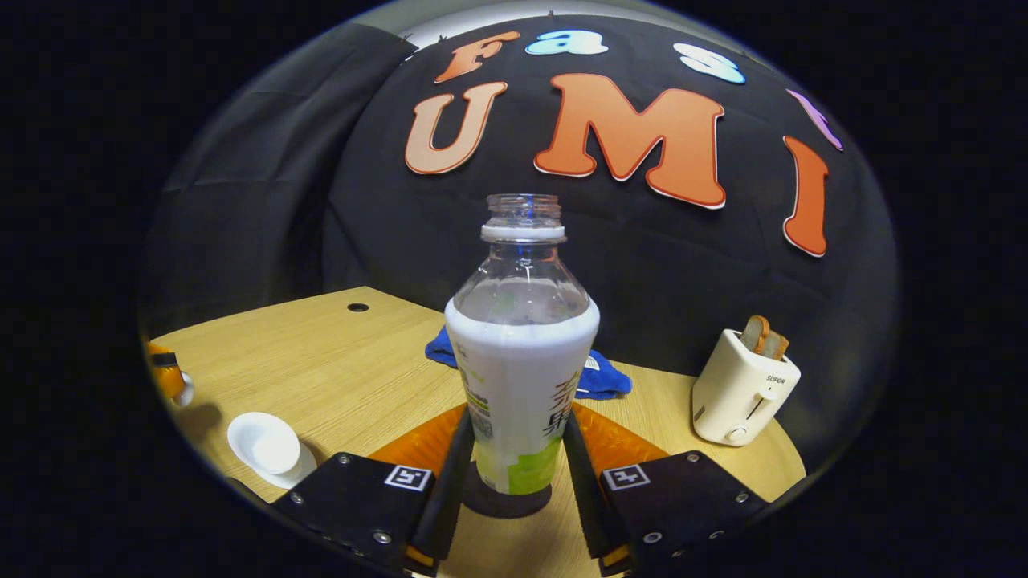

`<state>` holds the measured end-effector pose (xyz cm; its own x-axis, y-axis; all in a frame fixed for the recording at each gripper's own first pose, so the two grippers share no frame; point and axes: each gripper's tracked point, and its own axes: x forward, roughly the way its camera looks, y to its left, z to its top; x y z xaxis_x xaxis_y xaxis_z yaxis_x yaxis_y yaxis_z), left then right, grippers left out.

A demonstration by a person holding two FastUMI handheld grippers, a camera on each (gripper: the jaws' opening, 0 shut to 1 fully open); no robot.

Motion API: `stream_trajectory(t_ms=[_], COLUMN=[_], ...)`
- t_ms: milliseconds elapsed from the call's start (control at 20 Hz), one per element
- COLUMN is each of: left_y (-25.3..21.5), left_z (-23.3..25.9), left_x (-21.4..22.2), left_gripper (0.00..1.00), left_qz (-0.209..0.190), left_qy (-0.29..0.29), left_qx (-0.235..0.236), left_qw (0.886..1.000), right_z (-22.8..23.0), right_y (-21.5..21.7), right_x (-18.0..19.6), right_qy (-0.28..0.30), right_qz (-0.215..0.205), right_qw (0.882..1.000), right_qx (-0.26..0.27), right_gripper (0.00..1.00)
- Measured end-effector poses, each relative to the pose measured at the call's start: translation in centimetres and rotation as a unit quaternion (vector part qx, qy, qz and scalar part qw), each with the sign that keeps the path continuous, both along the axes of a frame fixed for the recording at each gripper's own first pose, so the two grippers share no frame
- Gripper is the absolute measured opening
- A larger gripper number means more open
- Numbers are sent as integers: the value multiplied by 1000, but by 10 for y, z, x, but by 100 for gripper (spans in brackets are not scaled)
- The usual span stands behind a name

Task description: Open the teacup lid with one hand, grasp the water bottle and pour water into the teacup with the other hand; after pouring, place the water bottle on the coaster and then close the teacup lid.

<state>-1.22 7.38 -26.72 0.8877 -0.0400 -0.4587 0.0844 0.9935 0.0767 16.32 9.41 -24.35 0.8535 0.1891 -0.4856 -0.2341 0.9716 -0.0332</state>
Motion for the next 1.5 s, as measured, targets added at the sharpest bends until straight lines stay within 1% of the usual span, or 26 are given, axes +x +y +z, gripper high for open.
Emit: stream_trajectory(t_ms=[50, 100, 250, 400, 500, 550, 600, 650, 700, 850, 900, 950, 1000, 1050, 1100, 1150, 1200, 1450, 1500], left_y=[-1, -2, -1, 2, 3, 2, 2, 0, 0, -3, -4, -4, -5, -5, -6, -8, -9, -27, -33], left_z=[-1, -2, -3, -4, -3, -4, -5, -5, -6, -3, -1, -1, 1, 3, 6, 8, 12, 30, 34], left_x=[0, 0, -1, -1, 0, 0, 0, 0, 0, -2, -2, -1, -2, -3, -3, -3, -2, -1, 1], left_gripper=[29, 31, 28, 29, 31, 31, 29, 31, 31, 31, 28, 28, 34, 31, 29, 29, 31, 31, 28], left_qz=[0, 1, 1, 3, 6, 6, 6, 5, 4, 3, 2, 2, 2, 2, 2, 3, 5, -3, -6], left_qy=[0, 0, 0, 1, 1, 0, 1, 2, 2, 0, -1, -1, -2, -5, -8, -12, -15, -35, -40], left_qx=[0, 0, 4, 6, 5, 4, 3, 2, 1, 0, 0, 0, 0, 0, -2, -7, -12, -27, -31], left_qw=[1000, 1000, 1000, 1000, 1000, 1000, 1000, 1000, 1000, 1000, 1000, 1000, 1000, 1000, 1000, 1000, 1000, 999, 999], right_z=[-5, -13, -30, -43, -50, -49, -50, -50, -50, -55, -55, -54, -52, -49, -46, -41, -37, -22, -17], right_y=[1, 1, 0, -1, -2, -3, -2, -3, -4, -6, -8, -8, -7, -6, -6, -7, -8, -7, -8], right_x=[0, 1, 2, 1, 2, 2, 6, 3, 3, 1, -1, -1, -2, -3, -4, -6, -8, -30, -34], right_qy=[10, 18, 39, 57, 72, 71, 71, 72, 72, 77, 77, 77, 76, 75, 73, 70, 67, 59, 56], right_qz=[0, -1, -7, -16, -21, -21, -20, -21, -21, -15, -15, -15, -14, -13, -13, -12, -10, 9, 12], right_qw=[1000, 1000, 999, 998, 996, 996, 996, 996, 996, 997, 997, 997, 997, 997, 997, 997, 997, 997, 997], right_qx=[8, 14, 25, 37, 43, 47, 48, 49, 48, 28, 22, 20, 22, 26, 28, 30, 31, 42, 43], right_gripper=[63, 63, 63, 63, 63, 63, 63, 63, 63, 69, 74, 77, 83, 85, 84, 89, 91, 93, 94])
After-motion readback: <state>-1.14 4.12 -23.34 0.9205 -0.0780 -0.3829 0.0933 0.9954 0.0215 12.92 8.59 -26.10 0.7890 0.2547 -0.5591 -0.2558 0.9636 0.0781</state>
